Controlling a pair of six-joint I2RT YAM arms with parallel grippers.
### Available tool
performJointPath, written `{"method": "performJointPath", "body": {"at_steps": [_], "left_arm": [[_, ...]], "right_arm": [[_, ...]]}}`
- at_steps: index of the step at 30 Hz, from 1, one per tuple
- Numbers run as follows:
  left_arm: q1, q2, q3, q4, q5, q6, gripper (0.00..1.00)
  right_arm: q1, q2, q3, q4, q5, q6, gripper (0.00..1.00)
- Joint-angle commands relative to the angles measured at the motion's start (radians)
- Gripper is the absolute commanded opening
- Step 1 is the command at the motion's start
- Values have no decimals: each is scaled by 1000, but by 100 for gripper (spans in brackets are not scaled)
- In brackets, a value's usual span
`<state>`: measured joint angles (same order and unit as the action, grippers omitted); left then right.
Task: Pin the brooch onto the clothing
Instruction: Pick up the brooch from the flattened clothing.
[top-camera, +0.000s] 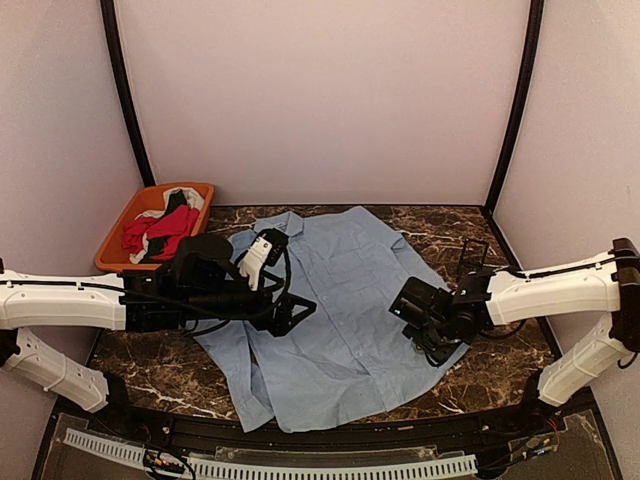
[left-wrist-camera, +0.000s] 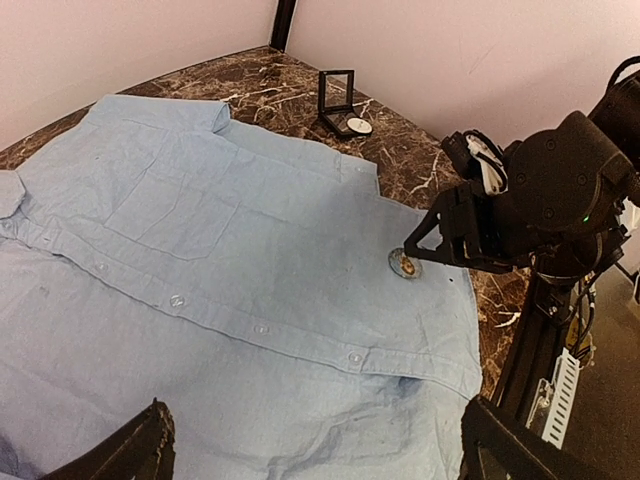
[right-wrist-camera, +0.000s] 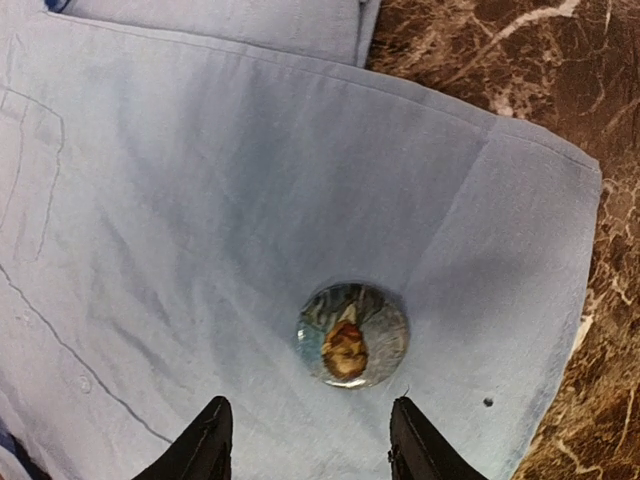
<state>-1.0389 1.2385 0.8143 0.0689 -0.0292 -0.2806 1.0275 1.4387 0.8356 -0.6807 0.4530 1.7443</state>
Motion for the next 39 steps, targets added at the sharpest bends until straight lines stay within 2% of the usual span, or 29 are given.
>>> {"method": "performJointPath", "body": {"at_steps": [1,9,19,29,36,39], "left_arm": [[-4,-24,-30,-16,-18,-8,100],[-4,-35,-52,-8,-27,-25,100],[-5,-47,-70,-9,-38,-29,100],[-4,-46,-67,-8,-43,-27,100],[-5,-53,-63,-20,-49,-22,100],[-4,-53,-58,-22,-50,-19,100]], "right_arm": [[-16,10,-31,23,-4,4,52],[-58,139,49,0,-65,-63,55],[-106,148,17,21,-102,-76,55],[-131,225,36,24,-175,-108,55],[-141,174,19,15,-161,-99,51],[-142,170,25,-2,-168,-103,41]]}}
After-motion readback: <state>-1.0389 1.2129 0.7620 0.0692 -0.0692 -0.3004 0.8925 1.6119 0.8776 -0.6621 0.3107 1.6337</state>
